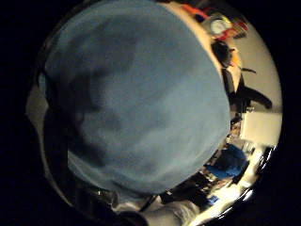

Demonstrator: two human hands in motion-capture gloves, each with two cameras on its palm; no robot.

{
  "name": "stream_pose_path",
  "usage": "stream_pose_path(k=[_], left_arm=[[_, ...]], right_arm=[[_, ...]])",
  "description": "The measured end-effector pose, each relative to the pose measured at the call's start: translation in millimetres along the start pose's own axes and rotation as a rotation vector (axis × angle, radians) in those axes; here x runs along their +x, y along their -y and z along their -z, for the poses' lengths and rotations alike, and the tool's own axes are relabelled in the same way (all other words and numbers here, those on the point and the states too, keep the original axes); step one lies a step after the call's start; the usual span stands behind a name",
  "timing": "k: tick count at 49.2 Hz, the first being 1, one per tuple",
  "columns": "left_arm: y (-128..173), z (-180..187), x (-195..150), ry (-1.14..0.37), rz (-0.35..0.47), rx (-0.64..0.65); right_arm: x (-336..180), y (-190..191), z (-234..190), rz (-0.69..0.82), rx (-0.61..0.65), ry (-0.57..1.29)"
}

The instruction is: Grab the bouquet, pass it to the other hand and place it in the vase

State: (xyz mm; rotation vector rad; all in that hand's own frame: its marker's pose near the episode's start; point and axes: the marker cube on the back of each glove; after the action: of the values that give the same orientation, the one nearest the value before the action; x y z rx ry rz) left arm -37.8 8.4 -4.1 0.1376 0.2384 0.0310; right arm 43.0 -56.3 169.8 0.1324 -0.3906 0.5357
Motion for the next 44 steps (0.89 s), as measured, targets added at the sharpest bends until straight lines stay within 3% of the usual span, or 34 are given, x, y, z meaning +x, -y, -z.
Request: stream_pose_path(k=[3, 6, 12, 18, 23, 28, 37, 42, 44], left_arm=[[-1, 2, 4, -0.008, -0.004, -0.010], [0, 3, 8, -0.024, -0.010, -0.019], [12, 3, 18, -0.079, -0.031, -0.015], [37, 17, 32, -0.152, -0.022, 0.090], [54, 38, 52, -0.285, -0.041, 0.160], [66, 55, 76, -0.488, -0.065, 0.196], [76, 68, 129, -0.714, -0.177, 0.256], [80, 63, 161, -0.822, -0.242, 0.273], [81, 61, 172, -0.845, -0.253, 0.292]], right_arm=[[-9, 7, 7, 0.072, 0.064, 0.173], [-19, 3, 15, 0.113, 0.046, 0.330], [-36, -12, 47, 0.028, 0.074, 0.436], [-70, -22, 72, 0.033, 0.045, 0.651], [-101, -7, 80, 0.173, 0.167, 0.849], [-131, -2, 74, 0.282, 0.030, 1.097], [-181, -28, 86, 0.369, 0.020, 1.152], [-206, -44, 75, 0.392, 0.055, 1.119], [-216, -51, 66, 0.412, 0.013, 1.148]])
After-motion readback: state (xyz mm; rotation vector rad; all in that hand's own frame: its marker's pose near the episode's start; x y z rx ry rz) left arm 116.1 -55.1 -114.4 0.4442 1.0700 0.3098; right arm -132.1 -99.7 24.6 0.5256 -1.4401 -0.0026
